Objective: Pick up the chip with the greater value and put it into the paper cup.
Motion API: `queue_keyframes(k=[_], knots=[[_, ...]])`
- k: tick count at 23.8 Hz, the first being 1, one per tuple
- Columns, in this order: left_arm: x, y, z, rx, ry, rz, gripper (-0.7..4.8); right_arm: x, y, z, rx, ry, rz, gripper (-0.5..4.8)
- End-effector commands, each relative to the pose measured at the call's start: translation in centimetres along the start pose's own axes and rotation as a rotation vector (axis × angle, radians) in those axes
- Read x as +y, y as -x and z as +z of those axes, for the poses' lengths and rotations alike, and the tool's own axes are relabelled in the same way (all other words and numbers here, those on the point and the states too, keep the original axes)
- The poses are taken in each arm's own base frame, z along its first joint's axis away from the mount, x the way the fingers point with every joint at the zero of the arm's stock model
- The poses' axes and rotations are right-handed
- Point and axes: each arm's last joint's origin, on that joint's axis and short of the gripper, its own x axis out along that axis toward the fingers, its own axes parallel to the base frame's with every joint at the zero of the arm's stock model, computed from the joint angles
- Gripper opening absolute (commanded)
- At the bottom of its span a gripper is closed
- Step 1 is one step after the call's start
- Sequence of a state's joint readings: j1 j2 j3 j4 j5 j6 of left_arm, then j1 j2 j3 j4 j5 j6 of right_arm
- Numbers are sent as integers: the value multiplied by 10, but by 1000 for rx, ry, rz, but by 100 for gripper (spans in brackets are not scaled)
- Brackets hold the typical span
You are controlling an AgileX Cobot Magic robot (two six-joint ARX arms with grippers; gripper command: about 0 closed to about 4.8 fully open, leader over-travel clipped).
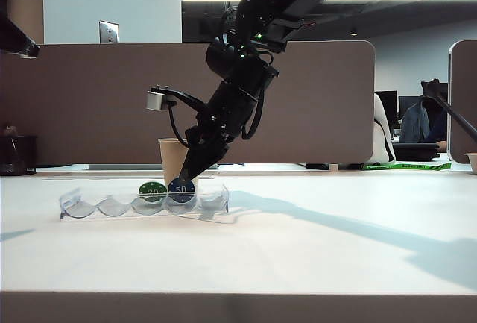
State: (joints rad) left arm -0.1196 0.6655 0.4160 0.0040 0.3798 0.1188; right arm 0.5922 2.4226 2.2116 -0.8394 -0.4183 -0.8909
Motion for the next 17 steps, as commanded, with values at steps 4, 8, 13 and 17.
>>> queue_keyframes(k=[4, 8, 13, 17], knots=[[0, 0, 3, -18, -8, -4, -5, 0, 3, 2, -9, -3, -8, -1], [0, 0, 3, -18, -8, -4, -5, 0, 4, 3, -9, -3, -8, -1], [0, 0, 3, -18, -8, -4, -5, 0, 9, 6, -16, 4, -15, -1], [0, 0, 3, -18, -8, -4, -5, 1, 17, 12, -29, 13, -28, -1]])
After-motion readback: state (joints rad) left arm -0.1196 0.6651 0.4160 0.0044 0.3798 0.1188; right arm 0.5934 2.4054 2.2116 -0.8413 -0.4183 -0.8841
